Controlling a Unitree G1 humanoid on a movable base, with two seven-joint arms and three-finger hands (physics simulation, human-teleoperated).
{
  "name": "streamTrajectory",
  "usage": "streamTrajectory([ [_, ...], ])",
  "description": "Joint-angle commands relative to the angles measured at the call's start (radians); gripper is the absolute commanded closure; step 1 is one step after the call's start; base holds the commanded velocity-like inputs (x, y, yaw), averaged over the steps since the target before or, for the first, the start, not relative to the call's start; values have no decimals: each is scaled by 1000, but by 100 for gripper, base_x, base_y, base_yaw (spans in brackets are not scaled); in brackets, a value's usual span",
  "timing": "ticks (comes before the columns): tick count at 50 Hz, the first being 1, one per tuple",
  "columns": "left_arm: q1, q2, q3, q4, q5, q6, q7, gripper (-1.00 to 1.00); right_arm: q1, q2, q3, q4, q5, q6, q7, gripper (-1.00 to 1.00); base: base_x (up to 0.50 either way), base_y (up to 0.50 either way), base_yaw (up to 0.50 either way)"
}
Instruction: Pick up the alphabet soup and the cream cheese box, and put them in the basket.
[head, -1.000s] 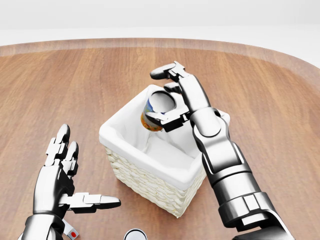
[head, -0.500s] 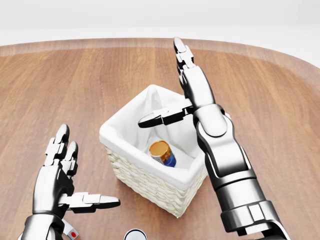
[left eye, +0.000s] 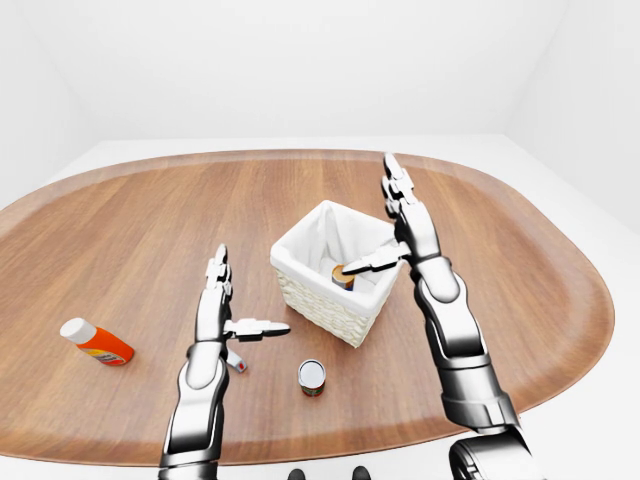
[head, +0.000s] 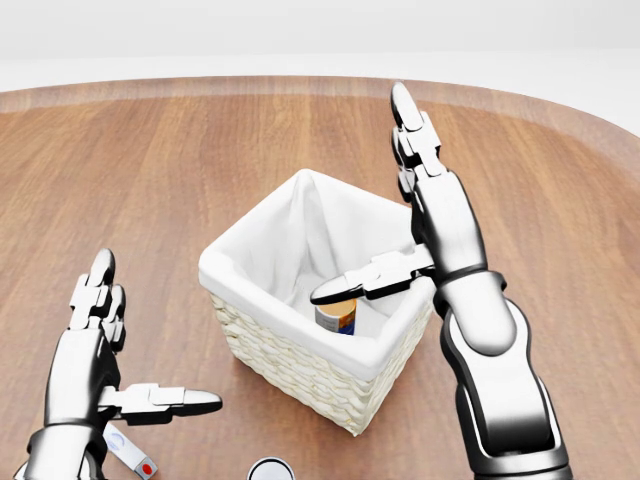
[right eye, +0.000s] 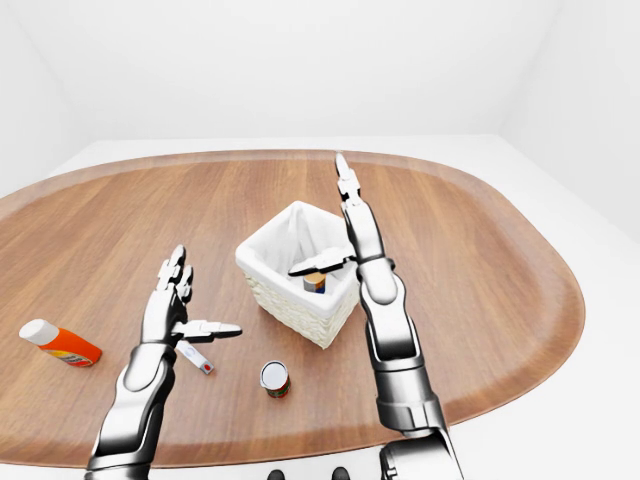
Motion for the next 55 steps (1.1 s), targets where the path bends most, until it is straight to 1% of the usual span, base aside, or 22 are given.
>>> streamTrajectory([
  [1,-7,49,38,-32,151,0,2,-100,207,-2,-8,-256,0,0,35,-100,0,0,0],
  [3,7,50,46,-49,163,0,-28,-100,235,-3,-13,-291,9,0,41,-100,0,0,0],
  [4,20,59,37,-51,208,0,-35,-100,262,-3,-20,-331,16,0,45,-100,0,0,0],
  [8,37,62,52,-68,278,0,-60,-100,309,-2,-37,-392,44,0,47,-100,0,0,0],
  [11,35,93,86,-53,345,0,-67,-100,374,-2,-49,-452,68,0,49,-100,0,0,0],
  [13,44,107,115,-54,360,0,-96,-100,412,-2,-58,-486,84,0,56,-100,0,0,0],
  [15,48,106,137,-59,371,-25,-105,-100,428,-1,-59,-509,90,0,56,-100,0,0,0],
  [16,57,108,148,-70,373,-28,-122,-100,440,2,-62,-525,97,0,56,-100,0,0,0],
  [19,73,108,161,-57,403,-68,-141,-100,463,2,-55,-528,98,0,57,-100,0,0,0],
  [21,100,109,169,-67,441,-104,-145,-100,479,4,-55,-524,100,0,59,-100,0,0,0],
  [23,112,107,188,-80,448,-117,-166,-100,481,7,-63,-528,109,0,57,-100,0,0,0],
  [24,117,125,202,-76,480,-150,-161,-100,480,8,-69,-512,116,0,57,-100,0,0,0],
  [26,110,139,227,-62,496,-175,-181,-100,478,8,-69,-499,118,0,50,-100,0,0,0],
  [28,100,157,244,-31,536,-175,-164,-100,477,10,-70,-494,125,0,44,-100,0,0,0],
  [31,95,206,272,46,608,-175,-130,-100,474,10,-78,-471,137,0,35,-100,0,0,0],
  [37,104,254,326,125,651,-175,-155,-100,473,10,-76,-476,151,0,22,-100,0,0,0],
  [39,99,275,337,166,688,-175,-134,-100,471,9,-77,-471,157,0,20,-100,0,0,0],
  [42,93,313,333,243,776,-175,-69,-100,466,8,-83,-463,164,0,14,-100,0,0,0],
  [47,63,342,323,305,827,-175,-11,-100,464,5,-89,-461,176,0,9,-100,0,0,0],
  [48,62,344,316,310,837,-175,-7,-100,462,4,-92,-465,179,0,8,-100,0,0,0],
  [52,60,355,296,319,924,-175,72,-100,461,2,-94,-455,183,0,6,-100,0,0,0],
  [55,51,351,285,310,952,-175,105,-100,459,1,-97,-448,186,0,4,-100,0,0,0],
])
